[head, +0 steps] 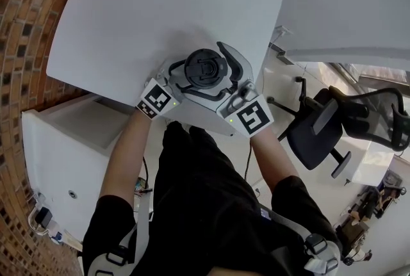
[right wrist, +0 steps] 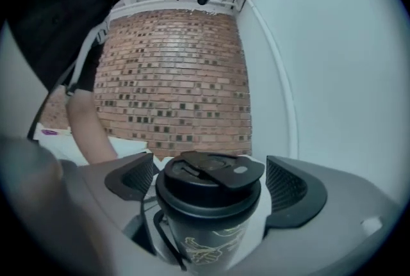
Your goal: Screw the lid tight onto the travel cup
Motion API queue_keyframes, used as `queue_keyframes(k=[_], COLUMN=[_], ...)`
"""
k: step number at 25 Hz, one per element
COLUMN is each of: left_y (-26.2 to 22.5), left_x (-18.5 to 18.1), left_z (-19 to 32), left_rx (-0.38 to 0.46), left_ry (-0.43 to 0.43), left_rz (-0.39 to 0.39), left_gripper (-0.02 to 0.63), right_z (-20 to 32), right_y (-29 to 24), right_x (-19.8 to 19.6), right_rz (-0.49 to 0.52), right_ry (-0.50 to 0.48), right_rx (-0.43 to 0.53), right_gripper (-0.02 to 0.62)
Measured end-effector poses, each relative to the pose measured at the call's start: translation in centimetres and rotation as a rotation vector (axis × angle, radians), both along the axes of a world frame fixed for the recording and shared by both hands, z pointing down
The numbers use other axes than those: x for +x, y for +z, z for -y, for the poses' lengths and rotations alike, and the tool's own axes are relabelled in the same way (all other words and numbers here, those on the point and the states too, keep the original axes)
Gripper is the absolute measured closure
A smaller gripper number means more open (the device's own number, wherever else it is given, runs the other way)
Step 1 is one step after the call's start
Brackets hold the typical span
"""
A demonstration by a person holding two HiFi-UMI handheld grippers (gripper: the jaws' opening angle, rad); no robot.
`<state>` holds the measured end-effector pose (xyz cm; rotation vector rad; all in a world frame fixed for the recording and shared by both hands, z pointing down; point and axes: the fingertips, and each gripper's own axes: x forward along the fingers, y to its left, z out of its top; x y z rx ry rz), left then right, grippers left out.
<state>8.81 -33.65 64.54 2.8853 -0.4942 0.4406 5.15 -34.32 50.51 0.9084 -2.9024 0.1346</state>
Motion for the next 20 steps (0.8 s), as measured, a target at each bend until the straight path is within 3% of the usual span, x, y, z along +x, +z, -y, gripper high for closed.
queue_keyframes(k=[3, 6, 8, 12, 20], left_y=[0.0, 0.0, 0.0, 0.0, 0.0], left_x=[-0.1, 0.1, 0.0, 0.0, 0.0], left_z=[0.1, 0.0, 0.0, 0.0, -0.1], left_rx=[0.001, 0.0, 0.0, 0.002, -0.002], left_ry=[0.0, 0.001, 0.002, 0.005, 0.01], left_rz=[0.003, 0.001, 0.001, 0.001, 0.0], left_gripper=[0.267, 0.267, 0.267, 0.268, 0.268], right_z=[-0.5, 0.1, 0.3, 0.5, 1.3], right_y=[-0.2, -0.4, -0.6, -0.7, -0.5], right_x=[-0.7, -0.8, -0.9, -0.7, -0.1], right_rz=[-0.029, -0.035, -0.019, 0.01, 0.005], right_ry=[-0.179, -0.186, -0.151, -0.062, 0.285], right_rx=[0.006, 0.029, 0.04, 0.053, 0.065], right_gripper=[0.063, 0.071, 0.112, 0.115, 0.133])
